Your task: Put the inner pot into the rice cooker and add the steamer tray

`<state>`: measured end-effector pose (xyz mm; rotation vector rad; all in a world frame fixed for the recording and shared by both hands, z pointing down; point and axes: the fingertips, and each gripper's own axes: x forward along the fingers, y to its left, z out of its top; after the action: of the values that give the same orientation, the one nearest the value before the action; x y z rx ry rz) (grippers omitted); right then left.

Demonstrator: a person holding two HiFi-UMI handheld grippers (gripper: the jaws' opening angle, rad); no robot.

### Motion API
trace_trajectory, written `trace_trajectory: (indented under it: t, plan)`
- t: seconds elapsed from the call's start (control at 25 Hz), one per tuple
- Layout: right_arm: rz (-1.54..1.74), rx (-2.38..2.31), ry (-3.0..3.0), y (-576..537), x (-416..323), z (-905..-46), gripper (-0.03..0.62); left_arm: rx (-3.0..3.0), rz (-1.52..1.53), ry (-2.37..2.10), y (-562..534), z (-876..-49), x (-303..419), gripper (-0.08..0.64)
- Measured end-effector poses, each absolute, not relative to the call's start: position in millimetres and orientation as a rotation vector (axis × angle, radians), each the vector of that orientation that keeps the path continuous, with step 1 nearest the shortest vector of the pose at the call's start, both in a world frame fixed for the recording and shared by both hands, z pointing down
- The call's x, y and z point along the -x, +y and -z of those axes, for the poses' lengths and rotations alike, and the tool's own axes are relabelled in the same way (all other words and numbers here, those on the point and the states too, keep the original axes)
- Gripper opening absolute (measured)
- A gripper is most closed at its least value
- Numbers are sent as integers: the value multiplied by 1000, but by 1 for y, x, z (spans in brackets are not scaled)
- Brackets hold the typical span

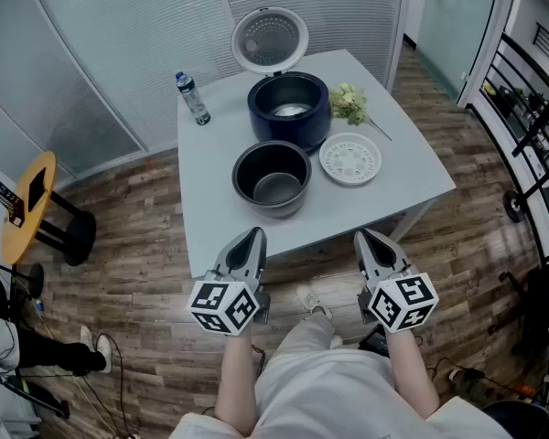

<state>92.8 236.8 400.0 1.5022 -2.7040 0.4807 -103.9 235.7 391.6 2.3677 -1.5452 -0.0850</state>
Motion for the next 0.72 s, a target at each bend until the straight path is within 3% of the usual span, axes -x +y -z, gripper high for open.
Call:
trace_trajectory:
  t: [0.56,0.6,0.64,0.72]
  plan:
    - [-570,-1445,-2713,269,-86,-406,18,-2356,73,-1509,262,-396,108,14]
    - [-616,-1400,-2733,271,-83,-408,48,-2353,89,-1463,263,-398,104,156]
    - [-650,-1357,-2749,274,-81,-409,168,-2348,104,-1431,263,-399,101,247]
    - [-665,-1326,-2753,277,-79,-410,206,-2350,95,-1423,265,-401,98,247]
